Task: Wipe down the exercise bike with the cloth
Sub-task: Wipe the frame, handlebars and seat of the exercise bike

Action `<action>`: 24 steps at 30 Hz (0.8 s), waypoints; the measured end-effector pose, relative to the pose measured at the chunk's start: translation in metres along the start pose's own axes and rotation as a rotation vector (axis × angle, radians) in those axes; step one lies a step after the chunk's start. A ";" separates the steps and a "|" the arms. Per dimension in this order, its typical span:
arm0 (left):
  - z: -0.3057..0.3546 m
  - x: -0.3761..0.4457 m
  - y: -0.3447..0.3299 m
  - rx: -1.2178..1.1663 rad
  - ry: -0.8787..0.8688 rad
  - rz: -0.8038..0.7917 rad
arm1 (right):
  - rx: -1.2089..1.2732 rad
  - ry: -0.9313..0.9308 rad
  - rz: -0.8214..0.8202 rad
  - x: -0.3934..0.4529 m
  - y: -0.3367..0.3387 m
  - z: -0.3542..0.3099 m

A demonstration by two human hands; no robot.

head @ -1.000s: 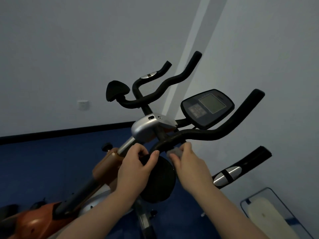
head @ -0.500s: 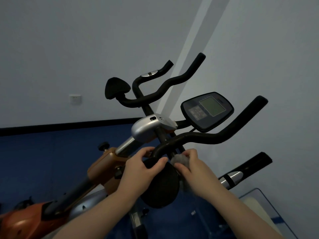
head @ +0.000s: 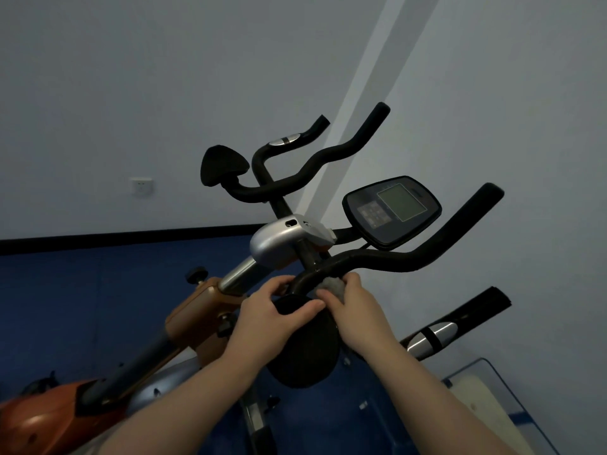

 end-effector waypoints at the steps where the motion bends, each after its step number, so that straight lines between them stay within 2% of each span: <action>1: 0.000 -0.001 0.000 0.002 0.002 -0.001 | 0.011 0.010 0.006 -0.001 0.001 0.000; 5: -0.002 -0.007 0.001 0.042 0.008 0.029 | -0.031 0.073 -0.073 -0.016 0.027 0.011; 7: 0.001 -0.009 0.005 0.074 -0.027 0.106 | -0.008 0.154 0.048 -0.022 0.055 0.004; 10: 0.001 -0.015 0.006 0.033 -0.016 0.191 | 0.069 0.356 0.353 -0.024 0.092 -0.025; 11: -0.002 -0.018 0.005 0.003 0.004 0.209 | 0.047 0.426 0.376 -0.020 0.094 -0.035; 13: -0.005 -0.022 0.003 -0.040 0.034 0.235 | -0.053 0.509 0.282 -0.006 0.079 -0.052; 15: -0.006 -0.025 0.003 -0.056 0.046 0.249 | -0.286 0.572 0.148 0.011 0.052 -0.056; 17: -0.005 -0.028 0.002 -0.063 0.056 0.247 | -0.436 0.640 0.108 0.019 0.028 -0.055; 20: -0.008 -0.035 0.003 -0.078 0.073 0.252 | -0.427 0.733 0.048 0.022 0.018 -0.057; 22: -0.010 -0.040 0.005 -0.101 0.095 0.253 | -0.429 0.817 -0.082 0.026 0.023 -0.056; 24: -0.010 -0.043 0.006 -0.116 0.115 0.254 | -0.436 0.816 -0.204 0.035 0.032 -0.051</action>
Point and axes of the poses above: each hand's wrist, its own x-axis towards the middle knuckle, its own y-axis out of the back of the hand, z = x × y, the point moved 6 cm from there along x, towards the middle knuckle, and after that the axes turned 5 degrees about z, right-handed, at the moved point
